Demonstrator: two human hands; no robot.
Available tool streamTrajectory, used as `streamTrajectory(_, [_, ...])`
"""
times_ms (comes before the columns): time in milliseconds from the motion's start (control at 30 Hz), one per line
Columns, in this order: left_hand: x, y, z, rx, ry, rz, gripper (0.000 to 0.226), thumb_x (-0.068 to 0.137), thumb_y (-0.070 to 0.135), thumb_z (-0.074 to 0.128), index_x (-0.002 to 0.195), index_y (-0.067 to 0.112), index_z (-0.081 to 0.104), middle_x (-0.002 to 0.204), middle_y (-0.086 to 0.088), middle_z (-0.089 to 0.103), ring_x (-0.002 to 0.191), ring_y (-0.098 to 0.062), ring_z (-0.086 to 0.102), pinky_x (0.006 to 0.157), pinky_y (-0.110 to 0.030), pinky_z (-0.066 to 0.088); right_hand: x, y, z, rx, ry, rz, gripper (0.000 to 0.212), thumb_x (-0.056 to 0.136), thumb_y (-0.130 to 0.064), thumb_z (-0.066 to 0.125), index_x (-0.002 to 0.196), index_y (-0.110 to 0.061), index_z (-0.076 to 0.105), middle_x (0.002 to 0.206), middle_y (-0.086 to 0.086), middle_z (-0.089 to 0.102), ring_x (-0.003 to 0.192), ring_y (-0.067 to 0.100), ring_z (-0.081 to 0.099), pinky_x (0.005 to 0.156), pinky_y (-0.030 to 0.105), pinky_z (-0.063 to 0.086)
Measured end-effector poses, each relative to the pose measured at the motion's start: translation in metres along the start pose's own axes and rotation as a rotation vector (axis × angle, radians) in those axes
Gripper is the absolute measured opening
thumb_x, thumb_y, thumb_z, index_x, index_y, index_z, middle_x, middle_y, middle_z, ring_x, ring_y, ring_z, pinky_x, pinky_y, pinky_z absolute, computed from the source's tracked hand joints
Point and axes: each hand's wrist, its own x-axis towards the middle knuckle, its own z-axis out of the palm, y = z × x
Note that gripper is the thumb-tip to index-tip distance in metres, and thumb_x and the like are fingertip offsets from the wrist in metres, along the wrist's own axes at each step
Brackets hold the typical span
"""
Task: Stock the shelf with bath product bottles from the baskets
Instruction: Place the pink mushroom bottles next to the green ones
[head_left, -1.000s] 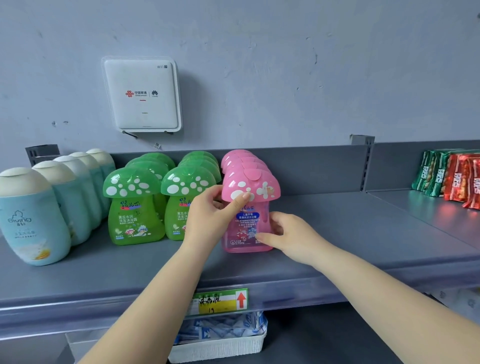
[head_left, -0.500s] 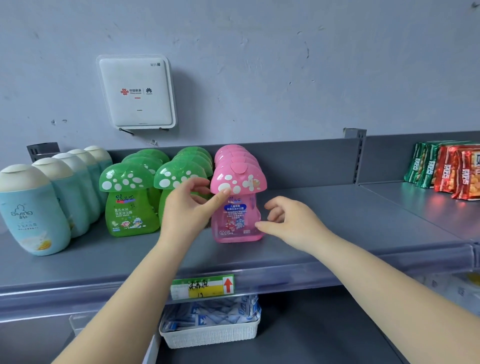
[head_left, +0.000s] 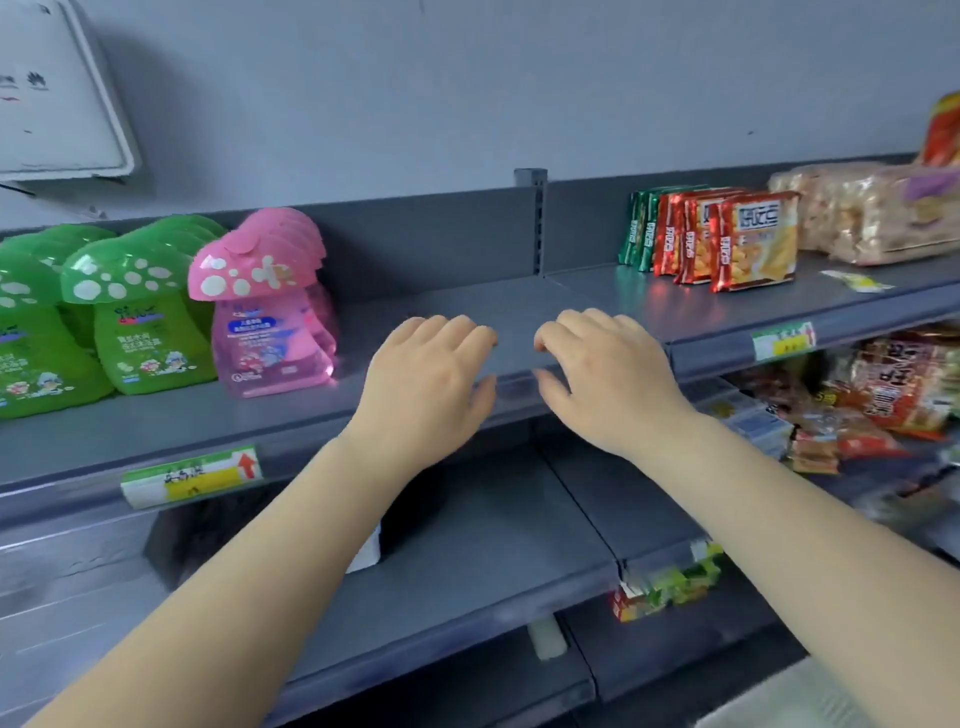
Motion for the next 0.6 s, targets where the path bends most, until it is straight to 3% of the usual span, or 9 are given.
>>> streamTrajectory(133, [0.021, 0.075, 0.027, -0.060, -0.145, 0.126, 0.027, 0.075, 0.029, 0.043, 0.079, 0.011, 0.063, 0.069, -0.001, 0.059, 0.063, -0.025, 0.058, 0.062, -0.030, 0.046, -0.059, 0.049, -0.020, -0.202, -0.106, 0.077, 0.024, 0.062, -0.023, 0.079, 0.073, -0.010, 0.062, 0.066, 0.004, 0.059, 0.063, 0.028, 0.059, 0.062, 0.030, 0.045])
streamTrajectory(233, [0.034, 0.133, 0.047, -0.103, -0.200, 0.243, 0.015, 0.068, 0.025, 0.061, 0.074, 0.012, 0.064, 0.065, -0.001, 0.058, 0.060, -0.025, 0.059, 0.058, -0.027, 0.046, -0.109, 0.085, -0.033, -0.280, -0.203, 0.142, 0.029, 0.056, -0.024, 0.082, 0.067, -0.010, 0.060, 0.062, 0.004, 0.057, 0.060, 0.027, 0.059, 0.062, 0.031, 0.047])
streamTrajectory(333, [0.044, 0.195, 0.063, -0.117, -0.253, 0.367, 0.019, 0.059, 0.025, 0.075, 0.069, 0.013, 0.064, 0.061, 0.000, 0.057, 0.056, -0.023, 0.057, 0.054, -0.026, 0.045, -0.163, 0.118, -0.052, -0.336, -0.306, 0.217, 0.028, 0.060, -0.025, 0.081, 0.071, -0.009, 0.062, 0.067, 0.006, 0.060, 0.065, 0.027, 0.060, 0.065, 0.033, 0.047])
streamTrajectory(400, [0.048, 0.237, 0.070, -0.166, -0.250, 0.444, 0.018, 0.056, 0.021, 0.076, 0.066, 0.012, 0.064, 0.058, -0.001, 0.056, 0.052, -0.024, 0.056, 0.051, -0.026, 0.044, -0.202, 0.137, -0.062, -0.372, -0.399, 0.294, 0.028, 0.065, -0.028, 0.079, 0.079, -0.009, 0.064, 0.075, 0.006, 0.063, 0.072, 0.028, 0.062, 0.069, 0.034, 0.046])
streamTrajectory(600, [0.046, 0.360, 0.087, -0.329, -0.305, 0.635, 0.017, 0.053, 0.019, 0.073, 0.059, 0.012, 0.059, 0.055, -0.002, 0.056, 0.050, -0.025, 0.057, 0.048, -0.025, 0.042, -0.318, 0.177, -0.090, -0.395, -0.523, 0.519, 0.036, 0.048, -0.030, 0.085, 0.068, -0.012, 0.062, 0.065, 0.004, 0.062, 0.062, 0.025, 0.062, 0.060, 0.031, 0.048])
